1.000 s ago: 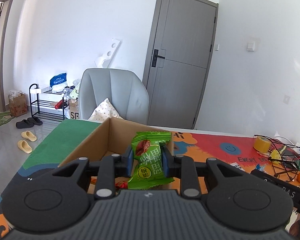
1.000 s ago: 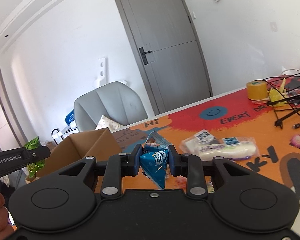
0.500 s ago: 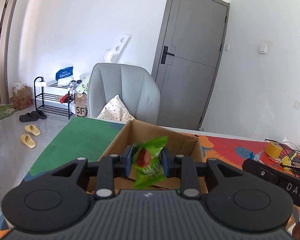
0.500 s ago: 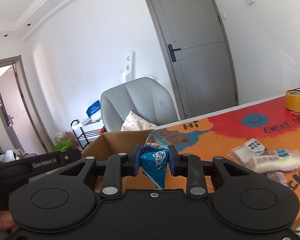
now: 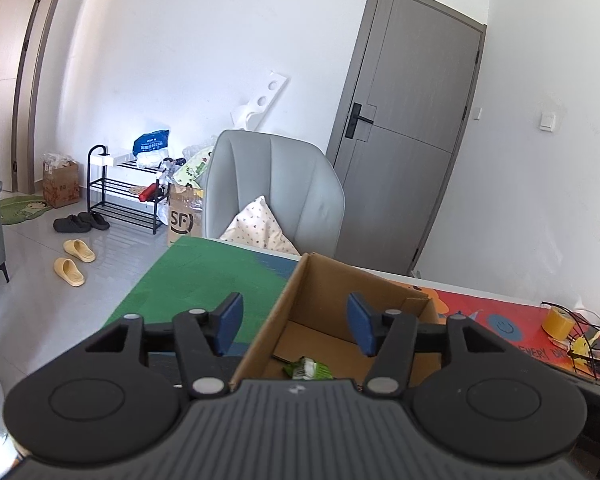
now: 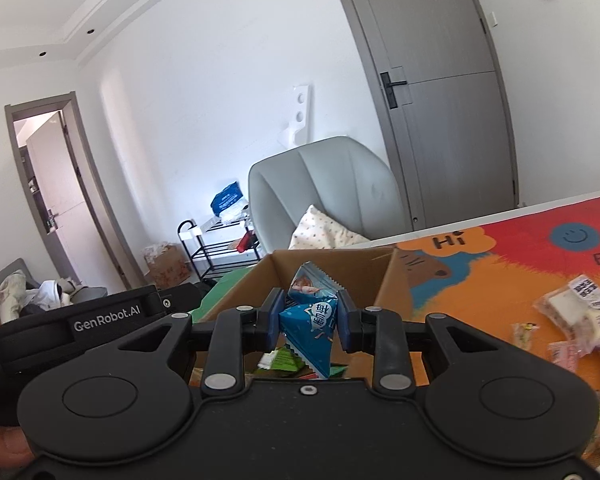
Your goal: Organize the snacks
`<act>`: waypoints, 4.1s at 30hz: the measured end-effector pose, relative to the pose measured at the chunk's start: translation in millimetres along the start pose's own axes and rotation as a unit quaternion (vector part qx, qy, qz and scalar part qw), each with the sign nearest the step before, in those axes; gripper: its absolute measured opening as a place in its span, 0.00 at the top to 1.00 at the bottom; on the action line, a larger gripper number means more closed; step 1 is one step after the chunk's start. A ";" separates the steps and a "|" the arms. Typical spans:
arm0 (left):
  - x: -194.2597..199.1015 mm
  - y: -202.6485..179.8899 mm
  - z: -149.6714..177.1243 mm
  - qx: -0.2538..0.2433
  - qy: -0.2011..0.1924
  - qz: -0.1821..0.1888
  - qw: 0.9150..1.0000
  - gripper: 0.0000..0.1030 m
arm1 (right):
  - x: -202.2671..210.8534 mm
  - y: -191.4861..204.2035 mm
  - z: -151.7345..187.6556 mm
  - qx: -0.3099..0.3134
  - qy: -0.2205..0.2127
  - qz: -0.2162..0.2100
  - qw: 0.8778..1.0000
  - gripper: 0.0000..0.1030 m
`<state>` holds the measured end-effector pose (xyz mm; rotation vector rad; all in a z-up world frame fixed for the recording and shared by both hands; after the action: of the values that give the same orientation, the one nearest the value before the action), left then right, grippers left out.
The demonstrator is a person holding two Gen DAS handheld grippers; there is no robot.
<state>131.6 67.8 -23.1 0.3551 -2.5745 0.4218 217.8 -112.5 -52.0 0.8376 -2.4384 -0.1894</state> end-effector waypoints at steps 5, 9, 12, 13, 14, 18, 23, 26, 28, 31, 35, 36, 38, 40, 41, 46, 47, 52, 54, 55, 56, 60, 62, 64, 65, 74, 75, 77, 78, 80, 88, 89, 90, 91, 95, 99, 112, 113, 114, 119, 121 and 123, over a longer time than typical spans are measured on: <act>5.3 10.5 -2.5 0.006 -0.003 -0.014 1.000 0.29 | -6.6 12.8 1.1 -0.009 0.005 -0.019 1.000 0.63; 6.9 14.1 -1.5 0.006 -0.001 -0.026 1.000 0.20 | -4.1 7.4 0.9 -0.019 0.006 -0.008 1.000 0.48; 7.8 10.7 2.9 0.011 -0.001 -0.031 0.999 0.15 | 0.5 -0.5 -0.3 -0.031 0.003 0.003 1.000 0.47; 8.0 9.1 5.0 0.010 0.001 -0.029 1.000 0.13 | 3.0 -3.4 -0.1 -0.033 0.001 0.007 0.999 0.46; 7.4 6.6 6.9 0.007 0.004 -0.026 1.000 0.13 | 5.6 -6.0 0.6 -0.034 0.001 0.012 0.999 0.44; 6.5 -4.0 14.5 -0.007 0.012 -0.020 1.000 0.12 | 11.6 -16.8 7.9 -0.035 0.007 0.029 0.999 0.38; 6.3 -16.4 21.2 -0.014 0.018 -0.012 1.000 0.07 | 24.5 -33.8 16.9 -0.043 0.009 0.055 0.998 0.30; 5.6 -28.1 28.2 -0.022 0.020 -0.006 1.000 0.05 | 33.7 -44.7 20.1 -0.048 0.006 0.070 0.996 0.25; 4.0 -35.2 31.3 -0.030 0.025 -0.005 0.999 0.05 | 39.3 -51.6 22.3 -0.054 0.004 0.077 0.996 0.21; 3.3 -44.2 36.2 -0.040 0.030 0.001 0.999 0.05 | 46.6 -62.6 25.0 -0.065 0.001 0.085 0.994 0.16; 3.0 -56.6 41.0 -0.048 0.036 0.008 0.998 0.05 | 57.3 -77.9 27.7 -0.076 -0.003 0.097 0.992 0.12; 3.1 -59.6 42.7 -0.051 0.038 0.011 0.998 0.05 | 60.4 -81.1 28.5 -0.078 -0.005 0.100 0.992 0.10; 2.8 -67.3 46.0 -0.057 0.044 0.015 0.997 0.05 | 66.4 -88.6 29.9 -0.083 -0.008 0.105 0.991 0.09; 2.7 -73.5 49.9 -0.063 0.048 0.020 0.997 0.05 | 71.3 -95.9 31.2 -0.089 -0.009 0.110 0.990 0.08; 2.7 -76.9 51.8 -0.066 0.051 0.022 0.996 0.05 | 73.8 -99.1 32.1 -0.091 -0.009 0.112 0.989 0.07; 2.8 -93.2 60.3 -0.082 0.062 0.034 0.994 0.05 | 84.3 -114.5 35.4 -0.097 -0.006 0.122 0.988 0.02; 3.3 -97.5 61.4 -0.085 0.063 0.035 0.994 0.05 | 87.7 -117.8 35.8 -0.098 -0.007 0.125 0.987 0.01; 3.7 -115.3 63.2 -0.099 0.060 0.050 0.992 0.05 | 106.4 -139.2 38.0 -0.105 -0.021 0.144 0.984 0.00; 2.2 -124.2 65.3 -0.105 0.064 0.053 0.991 0.05 | 111.8 -149.0 40.1 -0.106 -0.022 0.154 0.982 0.00; 1.6 -128.0 66.7 -0.106 0.065 0.056 0.991 0.05 | 114.1 -154.7 41.4 -0.109 -0.024 0.158 0.981 0.00; 0.8 -131.9 67.9 -0.108 0.067 0.060 0.990 0.05 | 115.8 -160.1 42.8 -0.113 -0.024 0.163 0.980 0.00; -1.2 -145.9 75.8 -0.117 0.071 0.079 0.987 0.05 | 120.7 -182.9 50.2 -0.133 -0.020 0.191 0.972 0.00; -2.6 -152.9 79.4 -0.125 0.072 0.084 0.986 0.05 | 122.7 -189.3 53.4 -0.136 -0.018 0.201 0.970 0.01; -4.2 -158.6 82.6 -0.130 0.072 0.088 0.985 0.05 | 124.8 -195.0 55.7 -0.139 -0.018 0.208 0.968 0.01; -5.1 -160.8 83.9 -0.131 0.073 0.090 0.985 0.05 | 125.6 -197.5 56.9 -0.142 -0.017 0.208 0.967 0.01; -18.8 -174.2 97.5 -0.131 0.090 0.096 0.983 0.07 | 111.3 -210.8 70.4 -0.157 0.009 0.211 0.965 0.02; -20.6 -176.0 99.2 -0.133 0.090 0.096 0.982 0.08 | 108.9 -210.8 71.7 -0.157 0.012 0.211 0.965 0.02; -25.0 -178.2 102.4 -0.134 0.094 0.096 0.982 0.11 | 103.6 -210.3 74.1 -0.157 0.020 0.210 0.965 0.02; -28.0 -178.8 103.7 -0.133 0.097 0.096 0.982 0.15 | 100.4 -209.6 75.4 -0.156 0.024 0.209 0.965 0.02; -34.3 -178.7 106.1 -0.129 0.106 0.096 0.981 0.19 | 92.4 -207.5 77.9 -0.153 0.033 0.208 0.966 0.02; -48.1 -175.1 108.5 -0.124 0.120 0.100 0.980 0.32 | 56.6 -203.2 87.4 -0.147 0.075 0.210 0.964 0.10; -49.2 -174.0 108.3 -0.123 0.119 0.099 0.980 0.32 | 54.4 -202.5 87.7 -0.150 0.075 0.206 0.964 0.10; -50.8 -173.4 108.2 -0.122 0.120 0.098 0.980 0.32 | 52.6 -201.1 87.6 -0.148 0.075 0.204 0.965 0.10; -52.2 -172.6 108.2 -0.121 0.121 0.097 0.980 0.32 | 50.9 -199.8 87.2 -0.145 0.076 0.204 0.965 0.10; -56.1 -171.9 109.0 -0.116 0.122 0.094 0.981 0.32 | 43.2 -194.3 89.1 -0.120 0.083 0.217 0.965 0.18; -58.6 -176.2 110.7 -0.115 0.125 0.091 0.981 0.32 | 44.6 -193.4 88.4 -0.100 0.085 0.217 0.967 0.38; -68.2 -207.9 121.9 -0.143 0.132 0.095 0.976 0.32 | 77.8 -222.6 90.0 -0.151 0.060 0.200 0.966 0.57; -69.3 -210.6 122.5 -0.145 0.133 0.095 0.976 0.32 | 79.8 -225.2 90.0 -0.157 0.057 0.196 0.966 0.60; -70.6 -213.7 123.0 -0.148 0.133 0.096 0.975 0.32 | 81.4 -227.8 89.9 -0.160 0.056 0.194 0.966 0.72; -79.1 -227.8 125.0 -0.161 0.134 0.097 0.973 0.32 | 92.8 -244.3 87.7 -0.182 0.040 0.193 0.963 0.94; -85.2 -232.7 126.2 -0.164 0.134 0.095 0.973 0.32 | 94.9 -250.4 88.5 -0.191 0.039 0.196 0.961 0.94; -92.1 -236.5 128.3 -0.167 0.136 0.092 0.972 0.32 | 94.0 -254.6 90.5 -0.203 0.043 0.185 0.961 0.92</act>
<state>229.9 -179.7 -122.7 -0.0591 -2.3577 0.0858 241.3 -375.8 -161.4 0.2018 -2.3052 -0.4792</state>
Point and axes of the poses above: each gripper's, at about its wrist camera, not at the fingertips, and x roughly against the way its jaws point, y to its left, z to its underside, the point moved 5 cm from there along -x, roughly the way its jaws point, and after that the axes turned 9 degrees about y, right-handed, at the moved point
